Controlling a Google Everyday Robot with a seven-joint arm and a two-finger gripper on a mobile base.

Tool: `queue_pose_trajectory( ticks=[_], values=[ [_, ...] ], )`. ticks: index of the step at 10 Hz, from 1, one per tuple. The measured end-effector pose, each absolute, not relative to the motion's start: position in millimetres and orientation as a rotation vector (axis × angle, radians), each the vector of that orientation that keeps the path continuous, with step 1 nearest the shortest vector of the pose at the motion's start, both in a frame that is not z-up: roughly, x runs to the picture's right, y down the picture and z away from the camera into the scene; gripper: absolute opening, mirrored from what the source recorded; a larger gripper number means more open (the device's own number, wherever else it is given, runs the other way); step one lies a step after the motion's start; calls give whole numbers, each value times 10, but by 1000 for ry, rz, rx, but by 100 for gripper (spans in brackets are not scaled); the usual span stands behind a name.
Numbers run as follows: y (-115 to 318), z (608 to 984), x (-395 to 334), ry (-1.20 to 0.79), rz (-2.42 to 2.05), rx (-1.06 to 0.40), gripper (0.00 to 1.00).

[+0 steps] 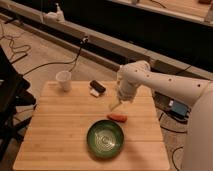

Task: Drag the pepper across the table

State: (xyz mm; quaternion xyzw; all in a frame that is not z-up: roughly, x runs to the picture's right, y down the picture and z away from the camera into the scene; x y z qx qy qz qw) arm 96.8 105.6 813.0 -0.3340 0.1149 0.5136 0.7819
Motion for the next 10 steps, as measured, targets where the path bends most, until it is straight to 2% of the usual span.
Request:
queue_pose_trajectory(
  ticks=[5,10],
  values=[
    [1262,8602,1035,371,1077,-660,80],
    [1422,8804,964,432,1086,-667,80]
  ],
)
